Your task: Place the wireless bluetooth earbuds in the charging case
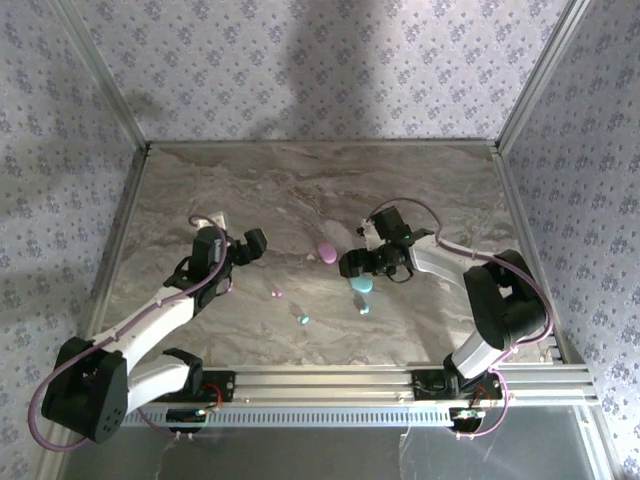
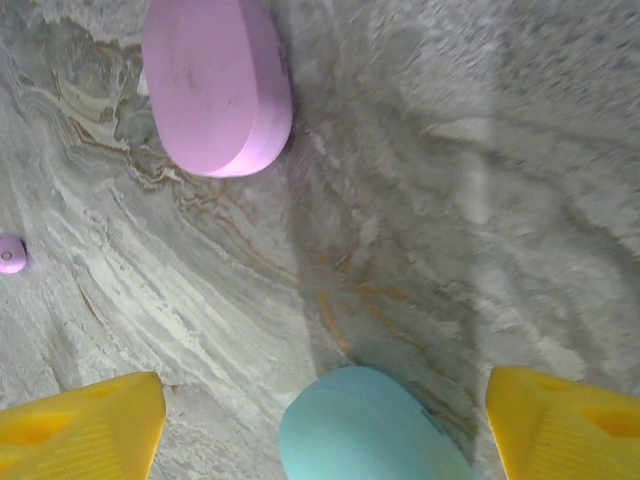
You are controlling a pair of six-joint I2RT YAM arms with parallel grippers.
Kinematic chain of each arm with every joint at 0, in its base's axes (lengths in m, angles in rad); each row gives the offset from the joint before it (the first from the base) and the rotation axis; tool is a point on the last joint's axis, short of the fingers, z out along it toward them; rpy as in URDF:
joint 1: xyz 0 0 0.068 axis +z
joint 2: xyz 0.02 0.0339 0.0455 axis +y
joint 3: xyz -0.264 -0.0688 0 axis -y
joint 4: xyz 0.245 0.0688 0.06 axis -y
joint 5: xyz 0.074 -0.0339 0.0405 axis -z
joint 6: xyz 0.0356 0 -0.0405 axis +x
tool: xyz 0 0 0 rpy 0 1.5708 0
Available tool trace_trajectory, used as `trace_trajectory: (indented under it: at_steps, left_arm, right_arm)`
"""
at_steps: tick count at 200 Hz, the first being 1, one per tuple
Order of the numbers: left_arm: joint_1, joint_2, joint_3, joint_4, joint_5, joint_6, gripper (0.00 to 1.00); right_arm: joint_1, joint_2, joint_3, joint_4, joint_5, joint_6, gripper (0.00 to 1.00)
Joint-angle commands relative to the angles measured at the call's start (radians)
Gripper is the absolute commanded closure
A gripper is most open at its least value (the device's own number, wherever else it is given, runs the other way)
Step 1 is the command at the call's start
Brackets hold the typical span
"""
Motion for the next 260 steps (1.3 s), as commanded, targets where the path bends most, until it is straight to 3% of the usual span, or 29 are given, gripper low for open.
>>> trace_trajectory:
  at_steps: [1,29,90,146,184,260]
  left_arm:
    - [-0.025,0.016,0.058,-0.068,-0.139,-0.058,0.0]
    - [-0.027,0.013,0.043,-0.035,-0.12,-0.065,0.0]
    - [-0.028,-0.041,0.004,0.047,0.154,0.071,0.0]
    - [-0.031,-0.074,-0.033,0.079,0.144,0.061,0.0]
    - [-0.032,-0.06,-0.023,0.068,0.15,0.058,0.0]
    - [-0.041,-0.033,-0.016,0.08,0.174,0.071,0.0]
  right_arm:
    - [0.022,0.015,0.031,-0.055,-0.023,0.014,0.17]
    - [0.047,0.003,0.023,-0.071,-0.017,0.032,0.2]
    - [0.095,-0.042,-0.015,-0.101,0.061,0.07,0.25]
    - [0.142,-0.088,-0.016,-0.15,0.144,0.069,0.29]
    - [0.183,-0.099,0.003,-0.19,0.267,0.06,0.3]
    - [0.258,-0.024,0.066,-0.252,0.397,0.023,0.36]
